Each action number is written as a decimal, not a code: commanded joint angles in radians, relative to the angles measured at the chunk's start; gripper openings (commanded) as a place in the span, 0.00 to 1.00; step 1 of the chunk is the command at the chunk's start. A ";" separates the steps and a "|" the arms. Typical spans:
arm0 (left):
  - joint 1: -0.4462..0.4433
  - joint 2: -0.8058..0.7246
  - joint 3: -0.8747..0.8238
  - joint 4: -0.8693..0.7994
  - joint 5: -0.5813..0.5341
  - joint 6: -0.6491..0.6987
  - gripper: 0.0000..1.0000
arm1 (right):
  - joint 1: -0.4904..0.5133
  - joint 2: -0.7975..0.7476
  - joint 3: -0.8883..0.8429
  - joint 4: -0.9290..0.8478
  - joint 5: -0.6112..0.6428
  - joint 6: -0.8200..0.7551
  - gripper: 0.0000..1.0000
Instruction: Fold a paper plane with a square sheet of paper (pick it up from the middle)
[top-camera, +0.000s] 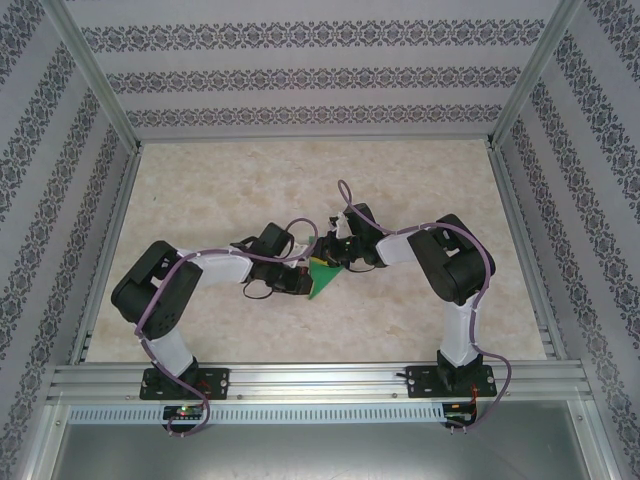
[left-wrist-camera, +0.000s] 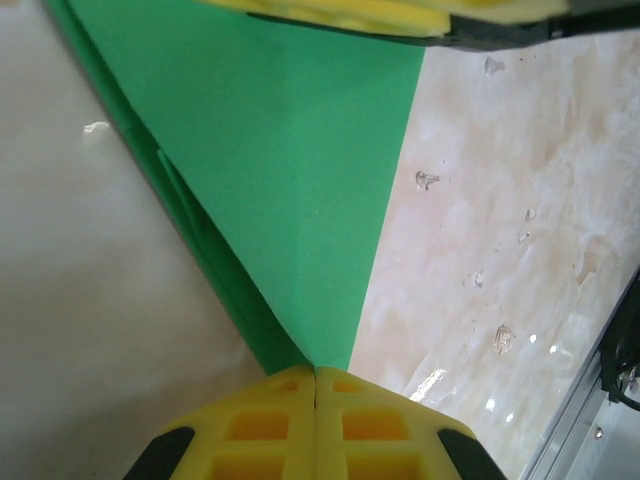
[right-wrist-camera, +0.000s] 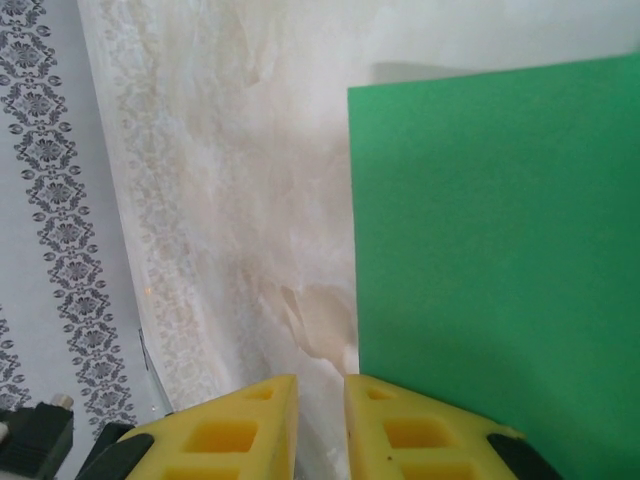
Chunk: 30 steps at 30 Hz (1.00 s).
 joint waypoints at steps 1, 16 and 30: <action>-0.033 0.020 -0.028 0.003 0.037 0.054 0.00 | -0.007 0.064 -0.048 -0.073 0.059 -0.028 0.20; -0.040 -0.029 -0.012 -0.075 0.032 0.059 0.21 | -0.009 0.070 -0.068 -0.065 0.059 -0.039 0.20; -0.039 -0.208 0.002 0.003 -0.073 -0.092 0.17 | -0.012 0.069 -0.086 -0.060 0.056 -0.050 0.20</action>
